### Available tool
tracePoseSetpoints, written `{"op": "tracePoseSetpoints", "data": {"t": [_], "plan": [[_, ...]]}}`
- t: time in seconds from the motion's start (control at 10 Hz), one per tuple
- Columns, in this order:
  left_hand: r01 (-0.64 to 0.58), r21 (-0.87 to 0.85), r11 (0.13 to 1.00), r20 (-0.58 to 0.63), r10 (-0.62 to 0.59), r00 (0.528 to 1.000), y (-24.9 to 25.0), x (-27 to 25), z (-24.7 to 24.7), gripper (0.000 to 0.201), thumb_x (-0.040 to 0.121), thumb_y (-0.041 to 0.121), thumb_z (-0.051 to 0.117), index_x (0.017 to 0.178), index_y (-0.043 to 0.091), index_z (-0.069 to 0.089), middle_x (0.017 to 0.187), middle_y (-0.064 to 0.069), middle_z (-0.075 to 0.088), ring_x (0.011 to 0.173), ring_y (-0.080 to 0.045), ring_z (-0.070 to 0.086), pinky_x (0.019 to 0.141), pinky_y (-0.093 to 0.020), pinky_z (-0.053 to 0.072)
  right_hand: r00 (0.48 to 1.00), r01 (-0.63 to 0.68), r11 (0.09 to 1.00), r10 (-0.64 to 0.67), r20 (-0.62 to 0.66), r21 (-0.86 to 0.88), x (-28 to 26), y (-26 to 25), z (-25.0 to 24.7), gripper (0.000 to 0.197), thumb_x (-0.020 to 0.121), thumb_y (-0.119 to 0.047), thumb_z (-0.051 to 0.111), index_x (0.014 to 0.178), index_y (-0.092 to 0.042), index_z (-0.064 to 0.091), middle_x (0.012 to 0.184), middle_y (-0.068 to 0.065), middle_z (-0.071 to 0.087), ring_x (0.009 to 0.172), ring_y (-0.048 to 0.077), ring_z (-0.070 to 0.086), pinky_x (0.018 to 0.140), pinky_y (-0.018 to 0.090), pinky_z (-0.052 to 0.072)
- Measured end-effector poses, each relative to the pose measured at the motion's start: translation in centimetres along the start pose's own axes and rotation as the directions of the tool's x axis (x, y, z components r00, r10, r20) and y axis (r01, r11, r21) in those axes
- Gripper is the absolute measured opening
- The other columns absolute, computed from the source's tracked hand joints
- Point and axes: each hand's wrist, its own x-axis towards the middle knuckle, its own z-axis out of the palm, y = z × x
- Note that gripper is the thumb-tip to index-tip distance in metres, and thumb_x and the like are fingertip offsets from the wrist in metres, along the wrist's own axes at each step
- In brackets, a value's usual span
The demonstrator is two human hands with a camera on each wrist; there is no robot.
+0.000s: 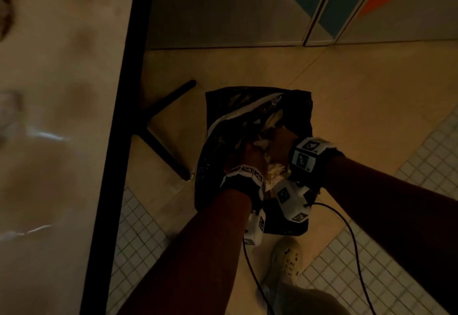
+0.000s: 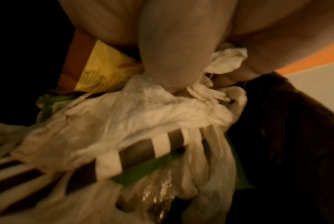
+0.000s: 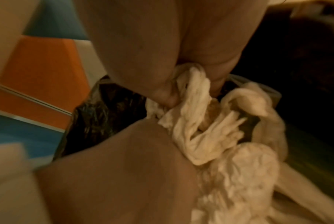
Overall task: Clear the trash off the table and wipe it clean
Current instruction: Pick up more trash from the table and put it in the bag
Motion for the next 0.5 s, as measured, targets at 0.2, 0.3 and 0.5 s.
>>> {"op": "tracePoseSetpoints", "data": {"t": [0.2, 0.3, 0.5], "plan": [[-0.083, -0.059, 0.995, 0.006, 0.083, 0.997, 0.3, -2.4, -1.8, 0.068, 0.097, 0.043, 0.043, 0.151, 0.015, 0.015, 0.158, -0.012, 0.015, 0.143, -0.034, 0.019, 0.117, -0.047, 0.02, 1.0, 0.004, 0.989, -0.003, -0.007, 0.151, -3.1, -1.2, -2.8, 0.052, 0.086, -0.015, 0.066, 0.135, -0.008, 0.049, 0.134, 0.015, 0.054, 0.123, 0.033, 0.052, 0.099, 0.036, 0.044], [-0.137, -0.136, 0.981, -0.053, 0.131, 0.99, 1.3, -5.5, -3.9, 0.074, 0.092, 0.05, 0.048, 0.151, 0.024, 0.011, 0.159, -0.009, 0.012, 0.144, -0.036, 0.015, 0.115, -0.053, 0.019, 0.996, 0.006, 0.976, -0.026, 0.089, 0.216, -6.2, -2.5, -5.7, 0.058, 0.092, -0.011, 0.058, 0.146, -0.011, 0.034, 0.15, 0.01, 0.036, 0.135, 0.032, 0.039, 0.099, 0.03, 0.038], [-0.097, -0.246, 0.964, -0.06, 0.085, 0.995, 3.8, -12.2, -9.2, 0.066, 0.094, 0.032, 0.053, 0.148, 0.011, 0.023, 0.151, -0.013, 0.027, 0.137, -0.036, 0.028, 0.111, -0.049, 0.029, 0.996, 0.062, 0.972, -0.045, -0.079, 0.227, -12.0, -4.1, -10.6, 0.054, 0.085, -0.014, 0.068, 0.136, -0.018, 0.05, 0.131, 0.007, 0.05, 0.102, 0.03, 0.057, 0.082, 0.033, 0.048]]}}
